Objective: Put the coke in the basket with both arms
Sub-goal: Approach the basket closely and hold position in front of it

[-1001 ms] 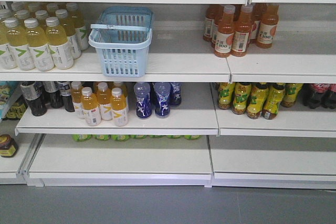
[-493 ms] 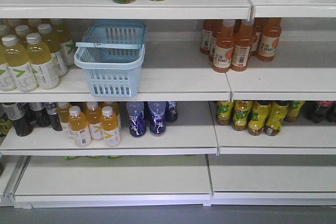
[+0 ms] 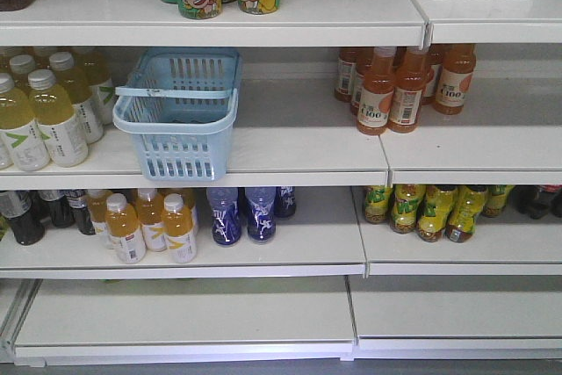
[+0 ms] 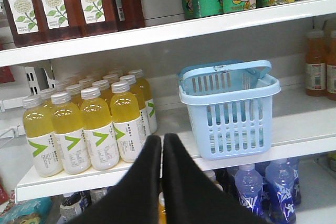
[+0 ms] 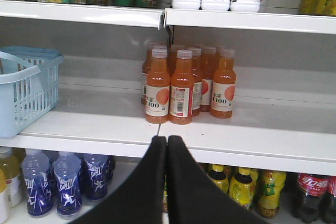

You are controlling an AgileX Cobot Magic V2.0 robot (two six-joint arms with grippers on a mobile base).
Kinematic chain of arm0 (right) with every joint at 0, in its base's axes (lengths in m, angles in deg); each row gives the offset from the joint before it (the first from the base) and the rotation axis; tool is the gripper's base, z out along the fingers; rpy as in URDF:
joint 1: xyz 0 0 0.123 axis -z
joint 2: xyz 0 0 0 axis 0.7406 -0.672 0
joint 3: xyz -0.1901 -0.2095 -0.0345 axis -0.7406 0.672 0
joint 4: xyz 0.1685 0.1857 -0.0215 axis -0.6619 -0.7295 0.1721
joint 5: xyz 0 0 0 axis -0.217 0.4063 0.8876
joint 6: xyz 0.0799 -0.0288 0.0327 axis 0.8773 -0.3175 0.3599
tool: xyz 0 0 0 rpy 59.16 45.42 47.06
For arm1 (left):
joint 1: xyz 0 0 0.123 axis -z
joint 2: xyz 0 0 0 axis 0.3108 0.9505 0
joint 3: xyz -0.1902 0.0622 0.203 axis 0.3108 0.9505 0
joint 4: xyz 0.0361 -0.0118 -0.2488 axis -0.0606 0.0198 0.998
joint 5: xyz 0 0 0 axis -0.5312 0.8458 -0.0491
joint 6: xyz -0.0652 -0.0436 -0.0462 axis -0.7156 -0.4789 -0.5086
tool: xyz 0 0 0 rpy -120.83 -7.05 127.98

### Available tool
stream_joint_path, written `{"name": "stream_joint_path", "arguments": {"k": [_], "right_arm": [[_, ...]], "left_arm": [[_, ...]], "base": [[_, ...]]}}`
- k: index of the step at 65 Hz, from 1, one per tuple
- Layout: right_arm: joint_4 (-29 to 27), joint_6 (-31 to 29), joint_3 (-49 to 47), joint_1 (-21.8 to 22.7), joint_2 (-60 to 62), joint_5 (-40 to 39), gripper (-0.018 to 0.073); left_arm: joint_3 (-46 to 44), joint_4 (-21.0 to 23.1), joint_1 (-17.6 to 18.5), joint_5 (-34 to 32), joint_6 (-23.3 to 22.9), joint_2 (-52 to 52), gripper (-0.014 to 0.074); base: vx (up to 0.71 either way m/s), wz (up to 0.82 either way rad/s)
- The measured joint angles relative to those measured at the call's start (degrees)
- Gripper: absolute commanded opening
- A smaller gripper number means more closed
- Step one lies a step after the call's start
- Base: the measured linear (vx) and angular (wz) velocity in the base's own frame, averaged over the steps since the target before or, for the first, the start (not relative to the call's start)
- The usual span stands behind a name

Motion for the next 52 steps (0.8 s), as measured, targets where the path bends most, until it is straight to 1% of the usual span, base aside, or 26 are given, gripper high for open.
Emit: {"name": "stream_joint_path", "arguments": {"k": [52], "right_arm": [[0.00,0.00,0.00,0.00,0.00,0.00,-0.0010]], "left_arm": [[0.00,0.00,0.00,0.00,0.00,0.00,-0.0006]], "base": [[0.08,0.02]]}}
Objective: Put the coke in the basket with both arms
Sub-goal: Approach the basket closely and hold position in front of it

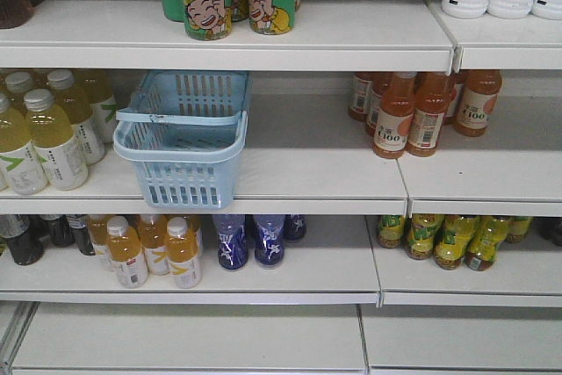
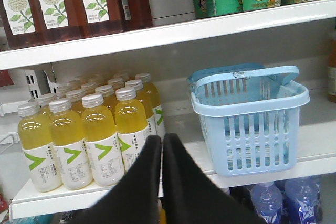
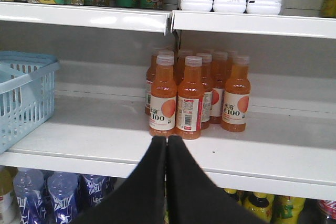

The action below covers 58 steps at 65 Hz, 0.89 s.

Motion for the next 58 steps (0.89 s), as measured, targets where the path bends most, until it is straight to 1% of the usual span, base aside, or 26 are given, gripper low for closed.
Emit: {"name": "stream_joint_path", "arguments": {"k": [58], "right_arm": [[0.00,0.00,0.00,0.00,0.00,0.00,-0.0010]], "left_arm": [[0.00,0.00,0.00,0.00,0.00,0.00,-0.0006]], "base": [[0.02,0.00]]}}
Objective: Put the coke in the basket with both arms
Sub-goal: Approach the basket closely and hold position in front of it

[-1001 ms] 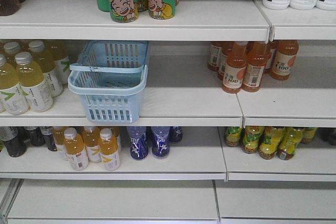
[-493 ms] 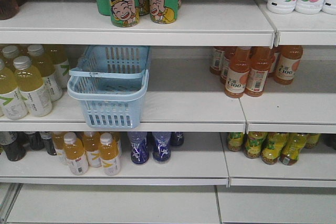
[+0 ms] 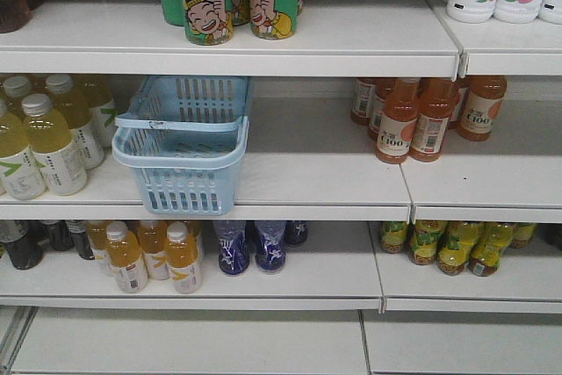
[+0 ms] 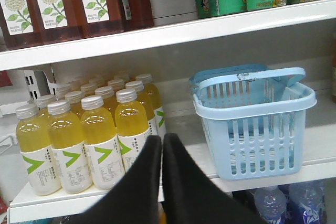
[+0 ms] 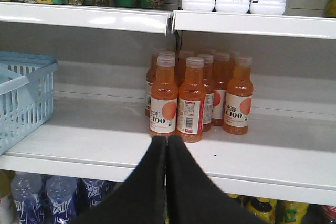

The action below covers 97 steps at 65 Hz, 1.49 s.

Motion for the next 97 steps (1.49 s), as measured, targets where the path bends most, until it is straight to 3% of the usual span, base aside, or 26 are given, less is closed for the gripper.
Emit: {"name": "stream_joint_path", "arguments": {"k": [34,42,48,67,87,97], "right_arm": [[0.00,0.00,0.00,0.00,0.00,0.00,-0.0010],[0.00,0.00,0.00,0.00,0.00,0.00,-0.0010],[0.00,0.00,0.00,0.00,0.00,0.00,-0.0010],[0.00,0.00,0.00,0.00,0.00,0.00,-0.0010],[0.00,0.00,0.00,0.00,0.00,0.00,-0.0010],[0.00,0.00,0.00,0.00,0.00,0.00,-0.0010]], "left_arm": [[0.00,0.00,0.00,-1.32,0.02,0.00,-0.0006],[-0.11,5.66,0.00,-5.84,-4.67,0.00,-0.0006],[-2.90,8.48,0.00,-0.78,-6.75,1.69,-0.0006],[-20.86,8.55,0.00,14.09,-7.11,16.96,-0.0006],[-22.68,8.98,0.00,12.23,-7.49,27.89,0.0007],[-22.68,8.98,0.00,11.35,-6.62,31.01,0.0096]], "base": [[0.00,0.00],[0.00,0.00],[0.00,0.00],[0.00,0.00],[0.00,0.00],[0.00,0.00]]}}
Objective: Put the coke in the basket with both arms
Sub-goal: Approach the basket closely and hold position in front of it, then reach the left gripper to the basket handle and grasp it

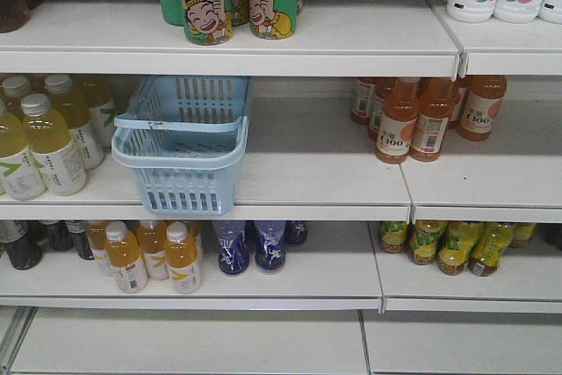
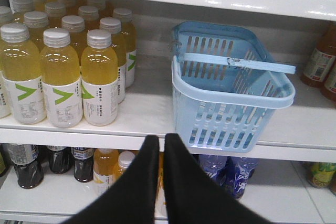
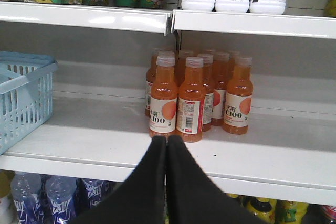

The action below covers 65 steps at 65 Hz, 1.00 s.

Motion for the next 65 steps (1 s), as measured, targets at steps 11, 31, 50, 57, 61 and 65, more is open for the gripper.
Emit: {"name": "stream_joint_path", "arguments": {"k": [11,31,50,57,61,65], "right_arm": [[0.00,0.00,0.00,0.00,0.00,0.00,-0.0010],[0.00,0.00,0.00,0.00,0.00,0.00,-0.0010],[0.00,0.00,0.00,0.00,0.00,0.00,-0.0010],[0.00,0.00,0.00,0.00,0.00,0.00,-0.0010],[0.00,0.00,0.00,0.00,0.00,0.00,-0.0010],[0.00,0.00,0.00,0.00,0.00,0.00,-0.0010]], "left_arm": [[-0.83,0.00,0.00,-1.46,0.13,2.18,0.0303],[-3.64,4.40,0.00,-0.03,0.13,3.54,0.0528],[-3.64,37.51,0.00,0.86,0.26,7.92,0.0523],[-4.35,48.27,0.00,1.23,4.65,13.13,0.0523],[-6.28,53.12,0.00,2.11,9.14,17.14,0.0523],[-8.40,58.21,0.00,3.56,12.89,21.03,0.0523]], "base": [[0.00,0.00],[0.00,0.00],[0.00,0.00],[0.00,0.00],[0.00,0.00],[0.00,0.00]]}}
